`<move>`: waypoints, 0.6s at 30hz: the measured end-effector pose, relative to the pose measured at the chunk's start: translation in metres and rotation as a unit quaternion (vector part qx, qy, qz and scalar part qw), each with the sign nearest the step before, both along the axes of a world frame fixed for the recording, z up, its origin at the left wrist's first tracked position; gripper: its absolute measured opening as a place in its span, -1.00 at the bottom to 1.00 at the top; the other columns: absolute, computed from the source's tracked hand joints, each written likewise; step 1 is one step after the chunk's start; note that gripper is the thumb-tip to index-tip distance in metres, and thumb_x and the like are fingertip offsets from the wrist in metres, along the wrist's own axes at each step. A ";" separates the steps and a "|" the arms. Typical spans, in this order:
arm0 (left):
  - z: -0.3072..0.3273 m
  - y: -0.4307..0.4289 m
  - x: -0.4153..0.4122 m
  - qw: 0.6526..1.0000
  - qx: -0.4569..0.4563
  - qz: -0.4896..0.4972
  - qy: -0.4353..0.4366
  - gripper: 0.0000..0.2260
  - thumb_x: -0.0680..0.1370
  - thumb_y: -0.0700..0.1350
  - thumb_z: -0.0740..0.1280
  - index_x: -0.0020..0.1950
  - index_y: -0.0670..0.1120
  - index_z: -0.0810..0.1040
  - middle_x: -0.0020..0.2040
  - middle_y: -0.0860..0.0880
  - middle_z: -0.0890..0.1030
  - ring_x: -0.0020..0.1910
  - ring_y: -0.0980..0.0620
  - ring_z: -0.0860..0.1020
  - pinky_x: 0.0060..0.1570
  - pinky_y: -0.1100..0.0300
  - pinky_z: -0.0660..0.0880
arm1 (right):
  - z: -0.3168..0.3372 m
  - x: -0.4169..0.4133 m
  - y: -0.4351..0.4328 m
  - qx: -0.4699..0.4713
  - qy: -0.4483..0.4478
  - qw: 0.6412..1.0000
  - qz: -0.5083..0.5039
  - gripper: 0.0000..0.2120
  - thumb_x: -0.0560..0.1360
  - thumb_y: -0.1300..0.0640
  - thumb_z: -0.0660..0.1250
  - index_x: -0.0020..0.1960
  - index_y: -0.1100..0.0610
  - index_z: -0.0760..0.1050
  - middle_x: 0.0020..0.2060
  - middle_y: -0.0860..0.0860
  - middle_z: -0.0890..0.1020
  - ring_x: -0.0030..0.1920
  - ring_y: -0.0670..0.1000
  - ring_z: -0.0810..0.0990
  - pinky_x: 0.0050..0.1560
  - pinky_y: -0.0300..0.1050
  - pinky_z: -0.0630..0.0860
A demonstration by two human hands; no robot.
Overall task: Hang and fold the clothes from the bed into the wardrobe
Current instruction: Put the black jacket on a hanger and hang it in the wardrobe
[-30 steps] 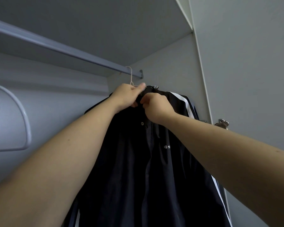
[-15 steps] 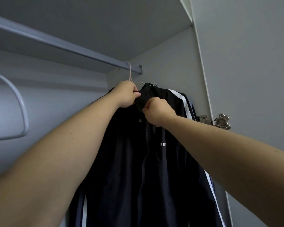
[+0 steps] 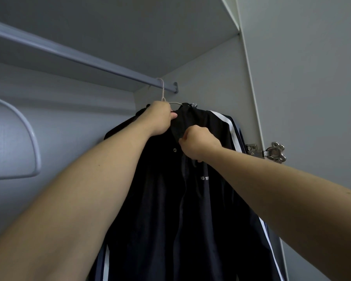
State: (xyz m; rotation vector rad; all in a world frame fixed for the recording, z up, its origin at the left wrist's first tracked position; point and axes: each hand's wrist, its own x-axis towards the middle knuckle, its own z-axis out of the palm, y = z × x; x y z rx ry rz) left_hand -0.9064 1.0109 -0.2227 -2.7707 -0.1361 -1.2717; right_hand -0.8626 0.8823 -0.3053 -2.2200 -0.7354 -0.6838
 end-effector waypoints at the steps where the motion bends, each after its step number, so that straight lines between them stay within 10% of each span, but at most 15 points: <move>1: 0.000 0.000 0.000 1.000 -0.005 0.000 -0.003 -0.70 0.68 0.00 0.27 0.09 -0.23 0.61 0.02 -0.23 0.63 -0.05 -0.19 0.60 -0.14 0.08 0.44 | -0.002 0.000 0.000 -0.006 0.003 1.000 -0.004 -0.78 0.60 -0.07 0.24 -0.01 0.07 0.53 -0.19 0.03 0.63 -0.32 0.09 0.60 -0.16 -0.09 0.60; 8: -0.009 -0.007 -0.003 0.994 -0.060 -0.054 -0.076 -0.75 0.69 -0.02 0.25 0.12 -0.17 0.60 0.10 -0.17 0.63 0.10 -0.17 0.57 0.07 0.04 0.50 | -0.022 -0.008 0.005 -0.050 0.014 0.998 -0.041 -0.50 0.52 -0.38 0.26 -0.21 0.07 0.45 -0.28 -0.01 0.61 -0.31 0.03 0.59 -0.32 -0.15 0.44; 14: -0.037 -0.006 0.001 0.952 -0.173 -0.147 -0.205 -0.79 0.67 -0.10 0.25 0.28 -0.11 0.49 0.28 -0.07 0.47 0.16 0.00 0.51 0.25 0.02 0.51 | -0.029 0.000 0.015 -0.025 0.060 0.998 -0.022 -0.90 0.59 0.07 0.27 -0.03 0.10 0.45 -0.14 0.06 0.60 -0.23 0.11 0.61 -0.17 -0.06 0.57; 18: -0.080 0.001 0.001 0.902 -0.305 -0.154 -0.264 -0.84 0.60 -0.20 0.31 0.17 -0.09 0.48 0.16 -0.06 0.51 0.07 -0.04 0.56 0.17 -0.02 0.57 | -0.034 0.016 0.014 0.036 0.131 0.990 0.044 -0.83 0.59 0.08 0.26 0.12 0.14 0.49 -0.12 0.11 0.62 -0.33 0.13 0.68 -0.37 -0.06 0.66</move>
